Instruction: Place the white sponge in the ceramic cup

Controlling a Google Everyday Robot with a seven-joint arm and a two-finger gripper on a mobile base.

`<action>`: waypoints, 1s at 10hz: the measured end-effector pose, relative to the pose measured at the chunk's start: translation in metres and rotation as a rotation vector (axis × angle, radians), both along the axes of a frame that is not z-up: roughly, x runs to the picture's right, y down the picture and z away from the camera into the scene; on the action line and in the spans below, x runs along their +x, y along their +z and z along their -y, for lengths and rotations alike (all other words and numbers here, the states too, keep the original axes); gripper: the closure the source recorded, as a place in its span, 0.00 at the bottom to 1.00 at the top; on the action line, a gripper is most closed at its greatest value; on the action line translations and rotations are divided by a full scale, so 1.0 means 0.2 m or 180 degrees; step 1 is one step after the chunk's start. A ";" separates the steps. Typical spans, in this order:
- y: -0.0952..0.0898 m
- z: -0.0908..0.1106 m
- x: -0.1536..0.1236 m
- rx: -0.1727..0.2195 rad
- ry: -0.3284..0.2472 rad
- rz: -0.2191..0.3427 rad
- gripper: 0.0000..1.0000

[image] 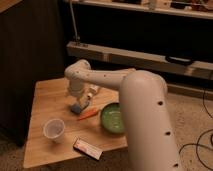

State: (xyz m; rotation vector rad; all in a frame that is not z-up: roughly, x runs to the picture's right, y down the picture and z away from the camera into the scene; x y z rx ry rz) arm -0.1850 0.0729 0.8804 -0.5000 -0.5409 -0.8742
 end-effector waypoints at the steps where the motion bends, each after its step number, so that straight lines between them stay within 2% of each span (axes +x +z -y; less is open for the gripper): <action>1: 0.02 -0.02 0.00 -0.0005 -0.0019 0.0002 0.27; 4: 0.08 -0.07 0.03 -0.0014 -0.0021 0.0075 0.27; 7: 0.09 -0.09 -0.01 -0.0012 -0.0081 0.0251 0.27; 10: 0.11 -0.10 -0.01 -0.0014 -0.0069 0.0319 0.27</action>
